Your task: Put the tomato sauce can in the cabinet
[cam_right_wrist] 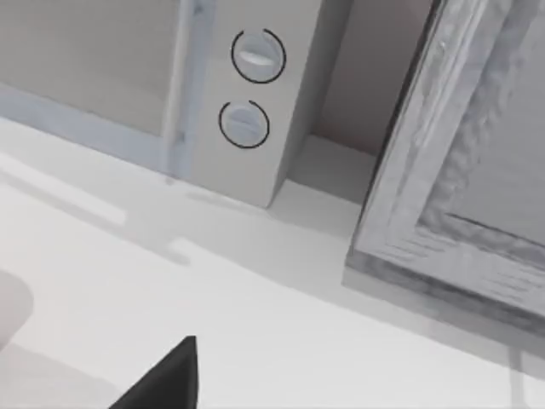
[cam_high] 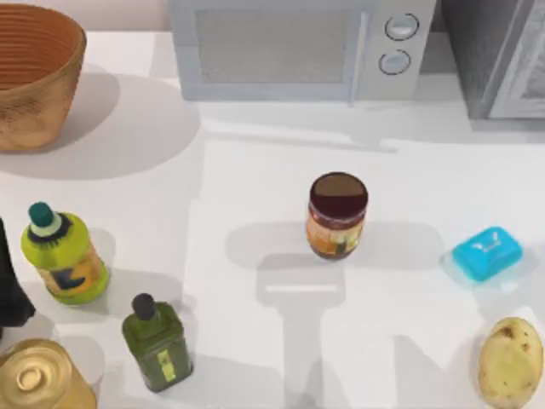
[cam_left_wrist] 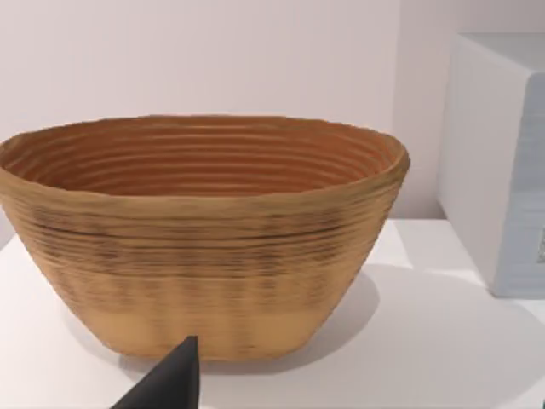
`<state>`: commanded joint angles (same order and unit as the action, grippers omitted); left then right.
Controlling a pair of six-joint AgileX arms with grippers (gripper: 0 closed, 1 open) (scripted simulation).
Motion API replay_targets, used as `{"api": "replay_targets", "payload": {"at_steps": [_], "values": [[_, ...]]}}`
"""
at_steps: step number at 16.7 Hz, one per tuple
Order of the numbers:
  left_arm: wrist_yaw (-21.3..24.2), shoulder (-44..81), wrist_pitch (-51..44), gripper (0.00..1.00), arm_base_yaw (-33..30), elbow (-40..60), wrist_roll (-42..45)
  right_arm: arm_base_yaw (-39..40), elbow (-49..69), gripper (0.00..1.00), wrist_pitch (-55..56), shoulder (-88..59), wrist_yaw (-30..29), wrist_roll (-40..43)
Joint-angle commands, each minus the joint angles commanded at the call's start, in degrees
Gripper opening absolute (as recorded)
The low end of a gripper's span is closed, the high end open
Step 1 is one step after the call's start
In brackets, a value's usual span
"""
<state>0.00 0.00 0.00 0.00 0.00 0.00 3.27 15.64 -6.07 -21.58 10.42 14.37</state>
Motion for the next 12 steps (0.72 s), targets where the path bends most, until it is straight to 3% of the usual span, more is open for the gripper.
{"api": "replay_targets", "payload": {"at_steps": [12], "values": [[0.0, 0.0, 0.0, 1.0, 0.0, 0.0, 0.0, 8.4, 41.1, 1.0, -15.3, -71.4, 26.3, 36.8]]}}
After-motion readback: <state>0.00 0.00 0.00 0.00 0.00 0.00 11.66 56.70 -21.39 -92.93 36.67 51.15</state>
